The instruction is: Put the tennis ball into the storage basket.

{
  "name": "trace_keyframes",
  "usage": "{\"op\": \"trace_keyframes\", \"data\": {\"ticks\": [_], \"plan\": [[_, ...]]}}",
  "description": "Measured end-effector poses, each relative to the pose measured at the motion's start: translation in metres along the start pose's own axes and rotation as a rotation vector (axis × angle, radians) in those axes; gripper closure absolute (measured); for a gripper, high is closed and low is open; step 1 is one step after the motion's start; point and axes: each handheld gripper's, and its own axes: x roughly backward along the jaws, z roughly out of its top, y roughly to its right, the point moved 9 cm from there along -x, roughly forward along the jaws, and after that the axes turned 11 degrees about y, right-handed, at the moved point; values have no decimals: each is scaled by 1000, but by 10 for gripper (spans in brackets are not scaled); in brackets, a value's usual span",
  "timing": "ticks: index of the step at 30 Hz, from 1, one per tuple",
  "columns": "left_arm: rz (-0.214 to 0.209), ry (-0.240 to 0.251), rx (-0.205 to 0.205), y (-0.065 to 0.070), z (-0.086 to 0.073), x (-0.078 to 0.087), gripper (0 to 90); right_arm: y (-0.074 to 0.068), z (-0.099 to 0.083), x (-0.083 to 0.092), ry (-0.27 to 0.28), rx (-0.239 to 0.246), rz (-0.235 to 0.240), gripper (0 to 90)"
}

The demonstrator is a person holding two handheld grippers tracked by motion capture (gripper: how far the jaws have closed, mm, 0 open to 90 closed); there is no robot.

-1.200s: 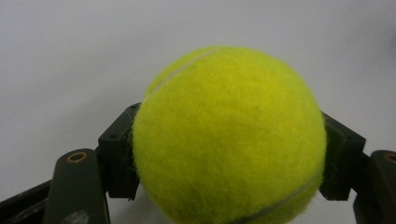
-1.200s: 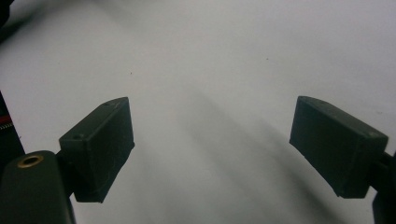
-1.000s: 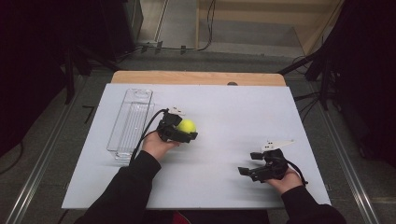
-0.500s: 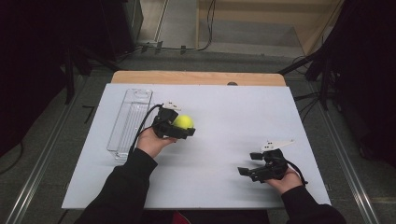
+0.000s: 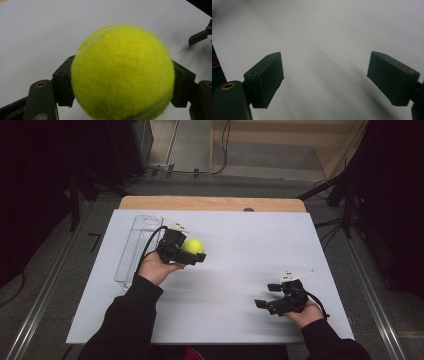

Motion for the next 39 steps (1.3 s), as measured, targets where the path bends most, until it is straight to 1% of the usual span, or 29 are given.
{"op": "trace_keyframes", "data": {"ticks": [2,7,10,17,19,25,30,37,39], "plan": [[-5,1,-3,1,2,3,265,0,0,0,0,0,0,119],[1,8,2,0,5,6,265,0,0,0,0,1,-1,118],[14,12,-9,-3,5,7,265,0,0,0,-2,2,0,119],[22,4,2,-9,4,9,264,-1,-1,0,-3,10,8,118],[27,2,12,-11,3,10,264,-1,0,0,0,9,7,119],[26,0,25,-16,2,13,264,-1,1,1,6,9,6,118],[40,-2,28,-21,3,17,264,-1,0,1,3,8,6,119],[45,-4,30,-26,2,22,264,-1,0,0,3,7,6,119],[48,-2,36,-29,2,24,265,-1,1,1,6,11,7,119]]}}
